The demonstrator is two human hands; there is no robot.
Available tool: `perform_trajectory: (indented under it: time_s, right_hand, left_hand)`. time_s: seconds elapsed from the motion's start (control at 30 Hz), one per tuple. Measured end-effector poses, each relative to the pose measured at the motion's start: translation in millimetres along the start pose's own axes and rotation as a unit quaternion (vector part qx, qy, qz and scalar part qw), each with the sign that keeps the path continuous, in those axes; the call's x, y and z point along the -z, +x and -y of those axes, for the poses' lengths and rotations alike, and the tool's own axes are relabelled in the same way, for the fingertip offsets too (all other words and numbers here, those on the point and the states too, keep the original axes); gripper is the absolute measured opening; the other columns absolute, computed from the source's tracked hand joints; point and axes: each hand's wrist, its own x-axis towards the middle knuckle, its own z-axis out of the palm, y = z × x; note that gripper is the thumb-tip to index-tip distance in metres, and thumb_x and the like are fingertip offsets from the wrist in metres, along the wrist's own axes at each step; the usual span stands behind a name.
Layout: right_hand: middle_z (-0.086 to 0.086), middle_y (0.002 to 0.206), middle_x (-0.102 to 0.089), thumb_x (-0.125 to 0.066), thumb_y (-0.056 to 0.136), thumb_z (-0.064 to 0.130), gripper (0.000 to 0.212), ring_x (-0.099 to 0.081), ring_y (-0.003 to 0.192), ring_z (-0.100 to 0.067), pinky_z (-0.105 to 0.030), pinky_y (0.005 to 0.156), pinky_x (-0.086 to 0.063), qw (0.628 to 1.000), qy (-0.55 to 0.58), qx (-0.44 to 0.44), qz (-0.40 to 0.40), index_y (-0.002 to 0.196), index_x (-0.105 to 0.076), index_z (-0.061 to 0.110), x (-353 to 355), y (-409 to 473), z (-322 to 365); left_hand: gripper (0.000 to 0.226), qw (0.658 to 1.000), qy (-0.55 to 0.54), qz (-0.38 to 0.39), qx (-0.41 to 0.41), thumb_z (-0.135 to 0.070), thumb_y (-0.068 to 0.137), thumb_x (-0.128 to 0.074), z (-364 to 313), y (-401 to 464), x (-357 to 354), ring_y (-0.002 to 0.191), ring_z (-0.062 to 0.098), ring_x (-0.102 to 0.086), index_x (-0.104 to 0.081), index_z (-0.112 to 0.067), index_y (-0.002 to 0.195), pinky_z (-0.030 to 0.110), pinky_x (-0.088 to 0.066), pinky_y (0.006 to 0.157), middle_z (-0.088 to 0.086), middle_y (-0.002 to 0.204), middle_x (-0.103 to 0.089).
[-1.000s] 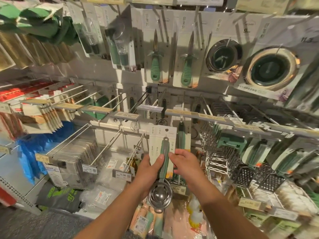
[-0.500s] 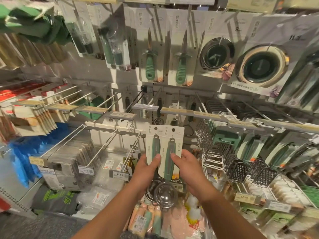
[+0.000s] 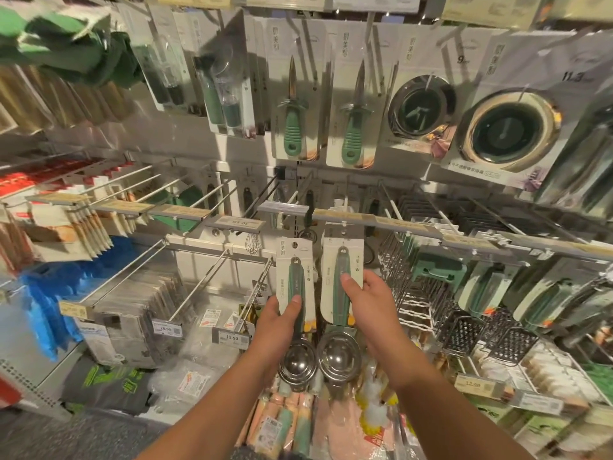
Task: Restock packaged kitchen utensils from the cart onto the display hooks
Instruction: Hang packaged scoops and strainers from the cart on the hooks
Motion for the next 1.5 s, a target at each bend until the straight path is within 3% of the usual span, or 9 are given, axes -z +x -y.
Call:
perform_trajectory:
  time_s: [0.1,0.17,0.37,0.5,0.7,0.9,1.03,1.37,1.5]
  right_hand:
    - [0.005,0.111,-0.073,-0.061,0.103,0.030,0.016,-0.068,0.104,-0.014,-0.036,0.090,-0.055,1.000,-0.005,-0.019,-0.019,0.116,-0.066,0.022,-3.1,9.7,3.5]
    - [0.002,0.114,-0.072,-0.062,0.102,0.034,0.018,-0.067,0.106,-0.019,-0.042,0.096,-0.054,0.999,-0.016,-0.023,-0.027,0.115,-0.064,0.021,-4.4,19.1,5.3]
    - [-0.004,0.159,-0.043,-0.057,0.104,0.041,0.063,-0.045,0.142,-0.028,-0.046,0.116,-0.039,0.998,-0.047,-0.050,-0.016,0.158,-0.036,0.017,-5.9,29.3,-5.1]
    - [0.000,0.141,-0.058,-0.059,0.103,0.039,0.046,-0.057,0.122,-0.021,-0.039,0.106,-0.046,0.995,-0.036,-0.087,-0.015,0.144,-0.052,0.018,-5.0,24.4,-15.9]
    - [0.001,0.110,-0.071,-0.057,0.105,0.037,0.022,-0.070,0.093,-0.017,-0.032,0.081,-0.060,0.993,-0.044,-0.096,0.051,0.117,-0.064,0.020,-13.2,12.2,-15.4]
    - [-0.002,0.115,-0.072,-0.061,0.101,0.047,0.028,-0.070,0.105,-0.019,-0.039,0.089,-0.061,0.991,-0.068,-0.072,0.091,0.115,-0.066,0.023,-15.9,-0.8,-15.4]
    - [-0.001,0.106,-0.077,-0.066,0.098,0.044,0.023,-0.073,0.100,-0.024,-0.050,0.095,-0.058,0.994,-0.062,-0.032,0.080,0.110,-0.069,0.025,-14.0,-7.3,-14.4]
    - [0.003,0.104,-0.076,-0.063,0.102,0.034,0.010,-0.071,0.101,-0.017,-0.047,0.096,-0.056,0.996,-0.067,0.027,0.055,0.105,-0.067,0.025,-1.3,-14.1,-11.9]
    - [0.003,0.096,-0.073,-0.061,0.103,0.032,0.013,-0.069,0.090,-0.017,-0.036,0.081,-0.054,0.995,-0.077,0.053,0.036,0.103,-0.065,0.020,1.7,-13.4,-10.4]
  left_hand:
    - [0.081,0.999,-0.025,-0.018,0.009,-0.050,0.100,-0.061,-1.3,-1.1,1.9,0.145,0.026,-0.044,-0.019,-0.022,0.164,0.048,-0.036,0.120,-0.002,0.159,-0.039]
    - [0.080,0.999,-0.031,-0.028,0.005,-0.055,0.095,-0.064,-0.9,-1.2,4.9,0.138,0.026,-0.053,-0.029,-0.025,0.160,0.052,-0.043,0.116,0.000,0.159,-0.045]
    - [0.027,0.999,0.033,-0.037,0.004,-0.036,0.105,-0.057,-6.2,-0.6,12.0,0.102,0.018,-0.073,-0.061,-0.027,0.131,0.037,-0.060,0.086,-0.002,0.115,-0.075]
    - [0.022,0.999,0.032,-0.031,-0.003,-0.034,0.105,-0.058,-6.8,-2.0,14.1,0.102,0.013,-0.073,-0.062,-0.027,0.125,0.031,-0.058,0.085,-0.005,0.113,-0.075]
    - [0.022,0.999,0.042,-0.010,0.000,-0.037,0.103,-0.060,-10.3,-4.0,5.2,0.101,0.018,-0.075,-0.066,-0.026,0.122,0.046,-0.059,0.097,-0.003,0.108,-0.079]
    - [0.012,0.999,0.026,0.038,0.010,-0.035,0.106,-0.055,-10.3,-7.9,-5.8,0.094,0.006,-0.072,-0.066,-0.034,0.111,0.028,-0.055,0.083,-0.014,0.093,-0.077]
    - [0.019,0.997,0.021,0.067,0.012,-0.032,0.104,-0.059,-11.3,-11.7,-10.4,0.102,0.014,-0.074,-0.069,-0.028,0.119,0.036,-0.058,0.090,-0.007,0.104,-0.079]
    - [0.030,0.996,0.037,0.078,0.004,-0.040,0.095,-0.071,-11.2,-13.7,-18.4,0.106,0.006,-0.067,-0.069,-0.026,0.121,0.027,-0.050,0.080,-0.009,0.116,-0.073]
    - [0.012,0.996,0.025,0.081,0.015,-0.031,0.098,-0.069,-11.8,-13.2,-20.8,0.080,0.003,-0.069,-0.073,-0.024,0.106,0.021,-0.050,0.065,-0.010,0.092,-0.076]
